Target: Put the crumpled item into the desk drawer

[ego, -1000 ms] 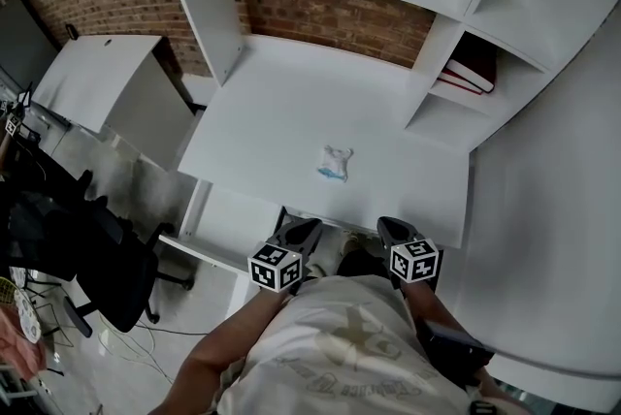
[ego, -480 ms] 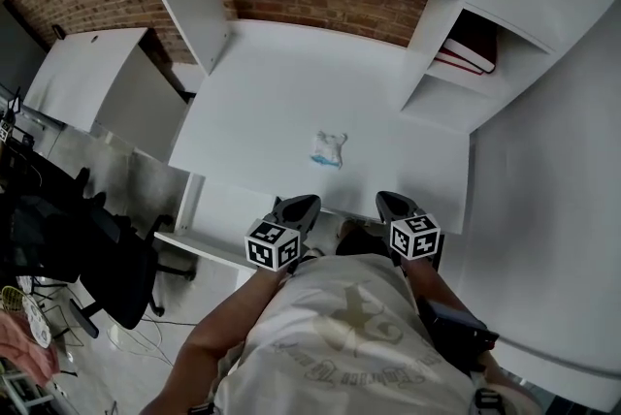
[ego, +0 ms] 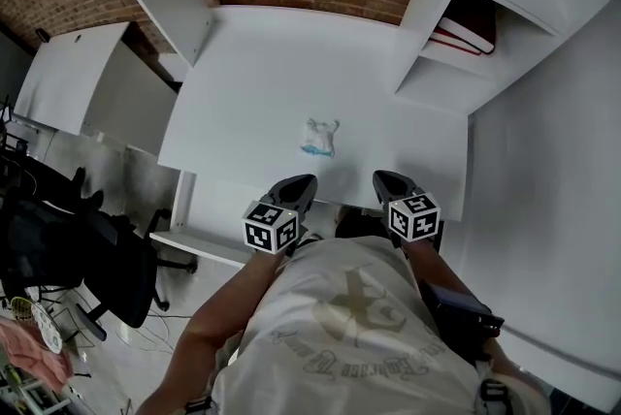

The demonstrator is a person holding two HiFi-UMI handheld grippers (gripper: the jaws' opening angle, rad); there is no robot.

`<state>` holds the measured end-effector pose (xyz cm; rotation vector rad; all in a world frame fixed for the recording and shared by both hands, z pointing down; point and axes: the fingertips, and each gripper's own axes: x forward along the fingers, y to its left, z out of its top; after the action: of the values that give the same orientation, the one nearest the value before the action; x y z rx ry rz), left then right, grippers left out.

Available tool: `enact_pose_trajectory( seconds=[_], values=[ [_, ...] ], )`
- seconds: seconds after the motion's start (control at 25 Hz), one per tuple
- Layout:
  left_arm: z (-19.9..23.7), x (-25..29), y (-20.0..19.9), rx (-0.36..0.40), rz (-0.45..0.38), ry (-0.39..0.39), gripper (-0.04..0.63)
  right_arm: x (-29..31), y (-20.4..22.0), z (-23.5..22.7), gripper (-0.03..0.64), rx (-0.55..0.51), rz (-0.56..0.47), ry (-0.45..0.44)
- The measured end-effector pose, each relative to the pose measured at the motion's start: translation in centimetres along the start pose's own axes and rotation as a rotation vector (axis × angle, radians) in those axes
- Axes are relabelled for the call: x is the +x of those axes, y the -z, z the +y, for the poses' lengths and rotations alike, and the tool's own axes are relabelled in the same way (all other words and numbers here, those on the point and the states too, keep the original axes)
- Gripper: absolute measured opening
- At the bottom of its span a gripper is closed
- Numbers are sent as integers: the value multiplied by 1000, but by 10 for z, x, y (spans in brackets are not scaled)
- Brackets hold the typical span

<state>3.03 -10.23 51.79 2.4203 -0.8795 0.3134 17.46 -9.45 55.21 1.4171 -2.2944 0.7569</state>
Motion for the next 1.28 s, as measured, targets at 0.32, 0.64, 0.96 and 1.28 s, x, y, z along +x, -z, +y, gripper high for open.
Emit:
enact_pose_trajectory(
  seconds=[0.32, 0.64, 0.96, 1.28],
  values=[
    [17, 31, 2, 16, 73, -22, 28, 8, -5, -20, 23, 27, 13, 19],
    [43, 50, 4, 35, 136, -66, 28, 29, -11, -28, 23, 49, 30, 15],
    [64, 66, 3, 50, 170, -108, 29, 46, -13, -38, 23, 76, 37, 18],
    [72, 77, 9, 60, 237, -116, 146, 54, -12, -39, 23, 95, 47, 19]
  ],
)
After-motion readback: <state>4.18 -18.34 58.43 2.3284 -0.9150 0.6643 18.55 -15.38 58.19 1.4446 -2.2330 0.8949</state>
